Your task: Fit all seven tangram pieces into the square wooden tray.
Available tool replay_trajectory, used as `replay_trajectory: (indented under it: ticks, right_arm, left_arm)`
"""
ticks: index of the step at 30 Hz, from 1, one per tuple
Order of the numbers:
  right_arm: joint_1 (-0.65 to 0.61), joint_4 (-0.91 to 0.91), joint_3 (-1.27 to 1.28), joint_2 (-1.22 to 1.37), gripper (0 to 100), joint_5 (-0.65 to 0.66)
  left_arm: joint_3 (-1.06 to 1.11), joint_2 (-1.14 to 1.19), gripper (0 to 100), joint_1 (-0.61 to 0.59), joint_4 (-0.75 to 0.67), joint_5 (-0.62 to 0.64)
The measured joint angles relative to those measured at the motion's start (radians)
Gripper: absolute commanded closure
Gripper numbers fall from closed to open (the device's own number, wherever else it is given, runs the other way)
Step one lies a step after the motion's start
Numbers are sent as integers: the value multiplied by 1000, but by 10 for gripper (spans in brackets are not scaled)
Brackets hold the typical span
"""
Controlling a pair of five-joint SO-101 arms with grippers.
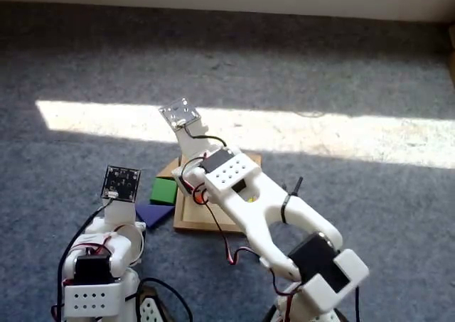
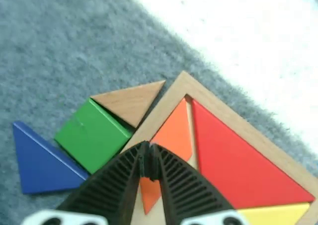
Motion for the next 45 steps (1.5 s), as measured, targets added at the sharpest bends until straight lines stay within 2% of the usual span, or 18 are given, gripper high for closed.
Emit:
replay_trajectory:
  ticks: [7, 13, 20, 24, 29, 37, 45]
  right_arm:
    - [66, 34, 164, -325, 989, 0]
    - [186, 259, 212, -454, 982, 0]
    - [212, 479, 224, -477, 799, 0]
    - [207, 577, 282, -477, 789, 18]
    - [166, 580, 413, -477, 789, 143]
    - [160, 430, 597, -479, 789, 269]
    - [157, 402, 626, -489, 789, 290]
  left_arm:
    - [0, 0, 993, 0, 0, 0]
    - [0, 0, 993, 0, 0, 0]
    - [0, 0, 993, 0, 0, 0]
    - [0, 0, 993, 0, 0, 0]
    - [0, 0, 993, 0, 0, 0]
    - [0, 0, 993, 0, 0, 0]
    - [0, 0, 993, 0, 0, 0]
